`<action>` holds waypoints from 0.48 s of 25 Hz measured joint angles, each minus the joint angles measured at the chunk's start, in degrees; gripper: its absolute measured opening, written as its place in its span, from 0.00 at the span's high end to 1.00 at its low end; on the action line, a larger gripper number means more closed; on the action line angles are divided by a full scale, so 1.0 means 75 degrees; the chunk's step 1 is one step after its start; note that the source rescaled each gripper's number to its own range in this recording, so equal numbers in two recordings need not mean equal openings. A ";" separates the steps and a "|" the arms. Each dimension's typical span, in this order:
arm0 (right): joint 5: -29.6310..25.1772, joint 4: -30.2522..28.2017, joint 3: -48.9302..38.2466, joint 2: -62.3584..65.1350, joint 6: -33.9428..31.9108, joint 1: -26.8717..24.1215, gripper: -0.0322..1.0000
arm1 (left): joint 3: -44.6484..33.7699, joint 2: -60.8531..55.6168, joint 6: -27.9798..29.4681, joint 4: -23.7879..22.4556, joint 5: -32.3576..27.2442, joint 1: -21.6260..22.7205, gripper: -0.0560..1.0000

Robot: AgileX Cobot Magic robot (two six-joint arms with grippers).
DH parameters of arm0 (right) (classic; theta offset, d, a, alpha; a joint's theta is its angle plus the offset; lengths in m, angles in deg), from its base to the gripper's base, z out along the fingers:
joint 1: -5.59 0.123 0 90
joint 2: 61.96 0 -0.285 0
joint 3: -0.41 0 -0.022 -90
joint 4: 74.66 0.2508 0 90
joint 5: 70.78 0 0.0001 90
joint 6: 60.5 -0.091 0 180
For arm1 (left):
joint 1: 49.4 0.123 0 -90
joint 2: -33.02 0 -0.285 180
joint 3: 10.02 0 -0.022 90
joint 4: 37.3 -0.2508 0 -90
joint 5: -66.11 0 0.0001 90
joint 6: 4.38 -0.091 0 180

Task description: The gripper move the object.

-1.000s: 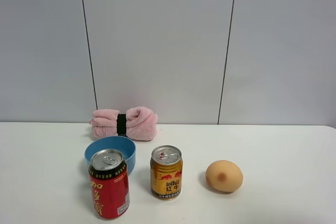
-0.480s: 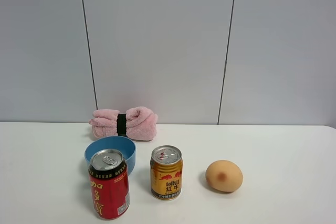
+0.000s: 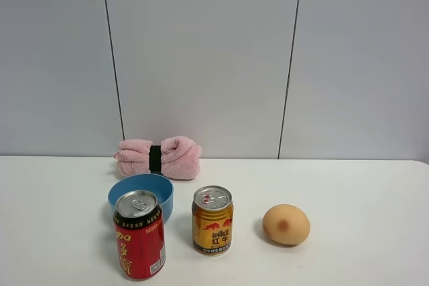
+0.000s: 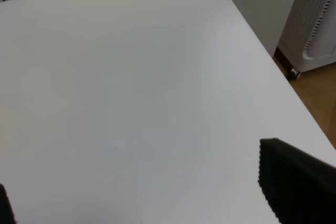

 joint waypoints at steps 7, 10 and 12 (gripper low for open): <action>0.0006 0.0000 0.0000 0.0000 0.0000 0.0000 0.01 | 0.0000 0.0000 0.0000 0.0000 0.0000 0.0000 0.00; 0.0006 0.0000 0.0000 0.0000 0.0000 0.0000 0.01 | 0.0000 0.0000 0.0000 0.0000 0.0000 0.0000 0.00; 0.0006 0.0000 0.0000 0.0000 0.0000 0.0000 0.01 | 0.0000 0.0000 0.0000 0.0000 0.0000 0.0000 0.00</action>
